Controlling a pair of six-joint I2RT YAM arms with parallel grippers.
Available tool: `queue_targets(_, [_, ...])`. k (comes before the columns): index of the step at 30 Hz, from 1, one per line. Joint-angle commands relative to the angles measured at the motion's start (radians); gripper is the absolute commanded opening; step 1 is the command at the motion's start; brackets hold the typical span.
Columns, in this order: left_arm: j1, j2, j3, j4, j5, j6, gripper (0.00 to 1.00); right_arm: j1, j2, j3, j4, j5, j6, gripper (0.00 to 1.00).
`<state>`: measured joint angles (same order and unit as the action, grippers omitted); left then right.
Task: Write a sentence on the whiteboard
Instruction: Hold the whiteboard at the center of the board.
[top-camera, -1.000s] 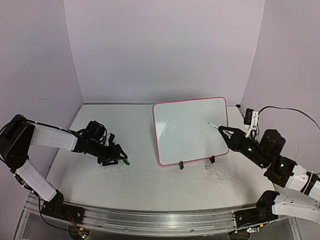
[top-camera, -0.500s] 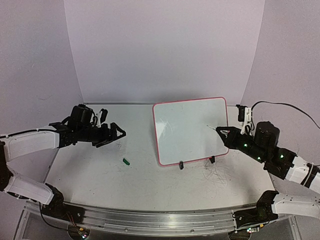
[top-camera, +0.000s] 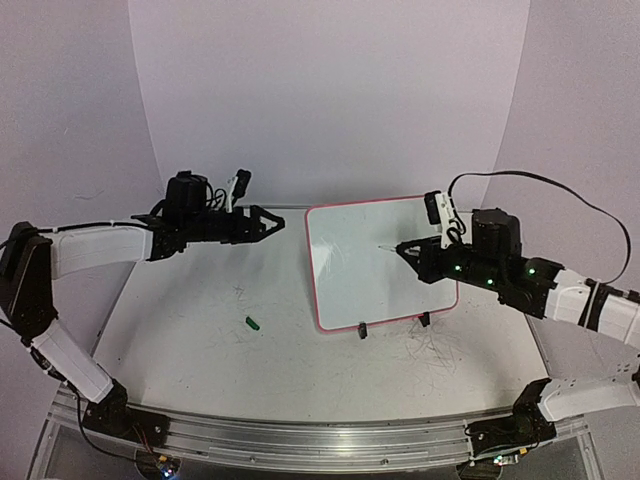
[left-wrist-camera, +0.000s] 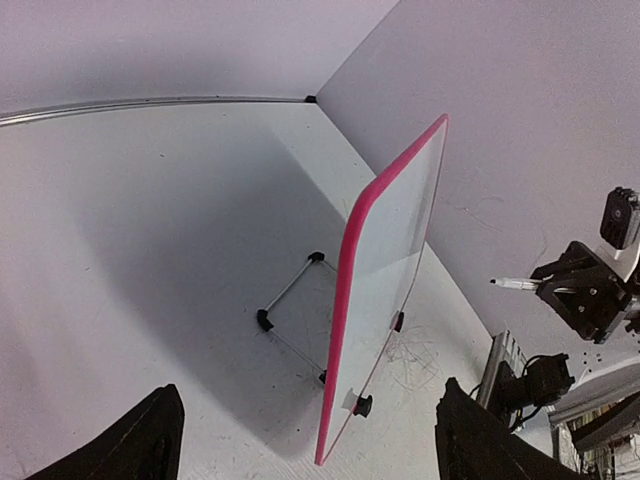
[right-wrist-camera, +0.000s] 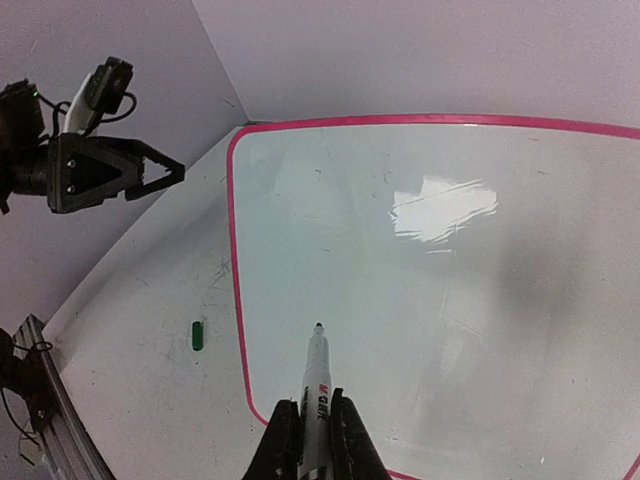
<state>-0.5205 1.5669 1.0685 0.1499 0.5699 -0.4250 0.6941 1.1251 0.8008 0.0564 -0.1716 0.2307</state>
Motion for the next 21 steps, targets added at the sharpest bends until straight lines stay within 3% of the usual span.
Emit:
queue_targets(1, [0.006,0.117,0.119,0.099,0.176,0.029,0.89,-0.002,0.095,0.079,0.098,-0.089,-0.127,0.00])
queue_targets(9, [0.004,0.286,0.273,0.137,0.328,0.020,0.80,-0.002,0.229,0.140,0.179,-0.146,-0.176,0.00])
queue_targets(14, [0.007,0.328,0.303,0.138,0.351,0.036,0.61,-0.002,0.266,0.180,0.196,-0.139,-0.212,0.00])
queue_targets(21, [0.006,0.363,0.321,0.141,0.368,0.045,0.44,0.014,0.300,0.204,0.234,-0.113,-0.255,0.00])
